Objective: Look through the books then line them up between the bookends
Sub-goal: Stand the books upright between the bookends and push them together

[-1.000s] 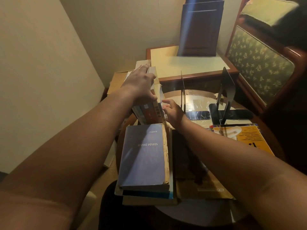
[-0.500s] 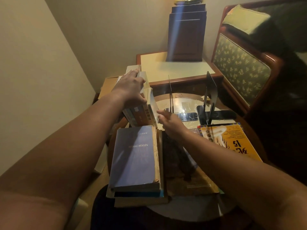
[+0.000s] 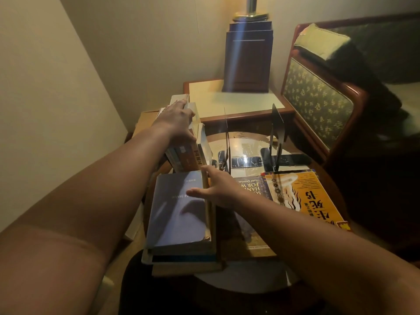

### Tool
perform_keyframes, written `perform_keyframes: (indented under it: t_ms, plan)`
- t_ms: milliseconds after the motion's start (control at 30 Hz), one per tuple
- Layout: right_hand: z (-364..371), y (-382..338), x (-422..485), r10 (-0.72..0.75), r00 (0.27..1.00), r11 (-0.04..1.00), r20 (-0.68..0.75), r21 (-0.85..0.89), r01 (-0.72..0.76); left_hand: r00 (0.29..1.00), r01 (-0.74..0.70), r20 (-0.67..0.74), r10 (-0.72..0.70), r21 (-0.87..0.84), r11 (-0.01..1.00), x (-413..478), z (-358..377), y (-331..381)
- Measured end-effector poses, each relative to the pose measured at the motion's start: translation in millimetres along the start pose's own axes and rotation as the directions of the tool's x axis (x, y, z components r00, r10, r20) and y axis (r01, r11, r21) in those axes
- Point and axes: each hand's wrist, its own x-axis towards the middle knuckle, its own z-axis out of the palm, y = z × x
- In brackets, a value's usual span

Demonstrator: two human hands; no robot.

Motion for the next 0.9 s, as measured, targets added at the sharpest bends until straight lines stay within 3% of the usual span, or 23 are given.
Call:
perform_keyframes:
  t_ms: [233, 400, 533, 900]
  plan:
    - [-3, 5, -2, -0.065, 0.99, 0.996, -0.124, -0.061, 0.058, 1.0, 0.001, -0.002, -0.001, -0.005, 1.0, -1, 0, 0]
    - [-13, 15, -14, -0.032, 0.979, 0.998, -0.2, 0.038, 0.041, 1.0, 0.0, 0.011, 0.0, -0.008, 1.0, 2, 0, 0]
    - [-34, 27, -25, -0.006, 0.971, 1.0, -0.237, 0.006, 0.008, 1.0, -0.005, 0.0, 0.005, -0.011, 1.0, 2, 1, 0]
    - [-119, 69, -48, 0.188, 0.968, 0.978, -0.168, -0.06, -0.2, 1.0, -0.008, 0.0, 0.008, -0.001, 1.0, 2, 2, 0]
